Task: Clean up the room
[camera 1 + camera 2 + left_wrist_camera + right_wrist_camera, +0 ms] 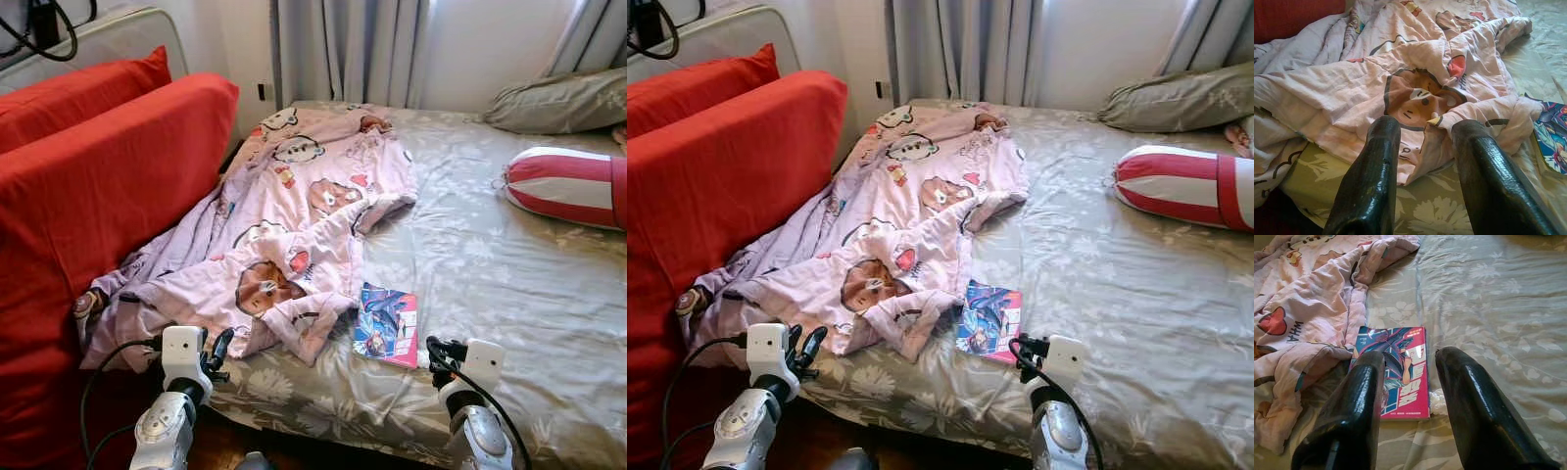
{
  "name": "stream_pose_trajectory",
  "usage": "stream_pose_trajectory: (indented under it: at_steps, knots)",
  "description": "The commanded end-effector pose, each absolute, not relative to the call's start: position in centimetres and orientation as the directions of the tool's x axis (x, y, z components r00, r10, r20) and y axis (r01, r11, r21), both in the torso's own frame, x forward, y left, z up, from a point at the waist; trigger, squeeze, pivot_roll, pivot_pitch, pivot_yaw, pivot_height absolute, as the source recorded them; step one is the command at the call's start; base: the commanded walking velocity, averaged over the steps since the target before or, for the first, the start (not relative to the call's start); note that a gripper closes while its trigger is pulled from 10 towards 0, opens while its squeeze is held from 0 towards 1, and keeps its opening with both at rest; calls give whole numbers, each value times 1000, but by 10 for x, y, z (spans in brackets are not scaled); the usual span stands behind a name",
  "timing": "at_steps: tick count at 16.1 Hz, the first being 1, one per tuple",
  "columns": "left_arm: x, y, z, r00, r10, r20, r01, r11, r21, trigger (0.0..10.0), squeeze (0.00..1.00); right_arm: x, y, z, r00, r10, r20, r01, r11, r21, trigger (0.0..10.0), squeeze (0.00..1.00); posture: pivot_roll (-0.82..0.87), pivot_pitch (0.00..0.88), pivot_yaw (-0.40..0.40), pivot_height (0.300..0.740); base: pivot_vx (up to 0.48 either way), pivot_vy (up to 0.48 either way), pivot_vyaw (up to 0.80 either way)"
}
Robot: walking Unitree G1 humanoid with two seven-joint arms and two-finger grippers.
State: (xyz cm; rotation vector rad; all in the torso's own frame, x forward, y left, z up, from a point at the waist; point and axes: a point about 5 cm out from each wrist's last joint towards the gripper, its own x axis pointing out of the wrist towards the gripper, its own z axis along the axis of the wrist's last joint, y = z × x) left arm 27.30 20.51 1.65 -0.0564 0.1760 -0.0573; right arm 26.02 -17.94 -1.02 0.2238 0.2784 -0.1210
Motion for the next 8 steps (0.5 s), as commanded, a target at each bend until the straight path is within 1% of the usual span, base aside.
stream_pose_trajectory:
  at_steps: [1, 8]
  knots:
    - [277, 202, 21, 984, -77, -159, 67, 996, -66, 10000, 0, 261, -180, -10, 954, -89, -288, 149, 969, 195, 10000, 0, 7, 0, 21, 665, 0, 0, 0]
    - [277, 201, 20, 984, -71, -163, 61, 996, -69, 10000, 0, 264, -179, -9, 950, -86, -302, 146, 972, 184, 10000, 0, 8, 22, 17, 665, 0, 0, 0]
